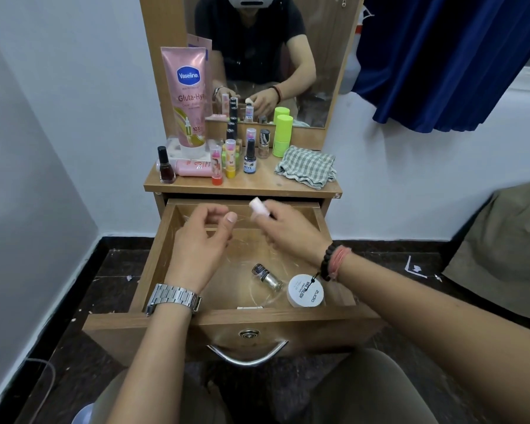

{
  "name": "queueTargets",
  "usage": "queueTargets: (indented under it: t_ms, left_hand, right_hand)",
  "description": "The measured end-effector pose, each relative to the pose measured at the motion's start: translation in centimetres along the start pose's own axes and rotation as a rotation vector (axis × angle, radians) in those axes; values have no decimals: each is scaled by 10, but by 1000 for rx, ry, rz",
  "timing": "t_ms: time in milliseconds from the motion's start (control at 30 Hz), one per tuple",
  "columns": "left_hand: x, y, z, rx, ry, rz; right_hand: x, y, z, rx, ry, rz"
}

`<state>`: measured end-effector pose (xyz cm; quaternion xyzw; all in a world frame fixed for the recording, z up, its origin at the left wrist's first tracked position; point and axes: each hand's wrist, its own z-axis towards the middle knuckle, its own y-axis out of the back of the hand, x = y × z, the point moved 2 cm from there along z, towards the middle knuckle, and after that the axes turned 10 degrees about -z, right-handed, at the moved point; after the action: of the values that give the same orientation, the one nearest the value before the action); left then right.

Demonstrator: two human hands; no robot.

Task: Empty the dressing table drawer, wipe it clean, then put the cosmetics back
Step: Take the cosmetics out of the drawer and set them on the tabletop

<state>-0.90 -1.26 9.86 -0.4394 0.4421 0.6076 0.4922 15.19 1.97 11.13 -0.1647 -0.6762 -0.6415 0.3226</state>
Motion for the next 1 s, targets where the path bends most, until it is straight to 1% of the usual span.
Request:
queueTargets:
  t_ms: [33,67,167,200,333,500,733,867,1000]
  left_hand:
    - [2,1,1,-3,-12,40]
    - [4,1,1,8,-15,83]
    - [8,-1,1,67,2,173]
    - [8,-2,0,87,4,207]
    - [8,-4,-1,145,1,270]
    - [10,-4,-1,149,-12,272]
    - [11,-3,0,154,5,267]
    - [12,-4,0,160,22,264]
    - [14,-4,0,163,32,259]
  right_hand:
    - [0,8,5,-21,-16,58]
    - [2,17,10,-48,-7,64]
    - [9,41,23,-162,67,-138]
    - [10,48,29,-201,78,-171]
    - [9,69,57,-324,61,-82]
    - [2,82,90,-459,33,-51]
    - [-6,82,112,-517,-38,-37]
    - [-10,84,120,-553,-38,-58]
    - [-10,84,125,-547,-52,-100]
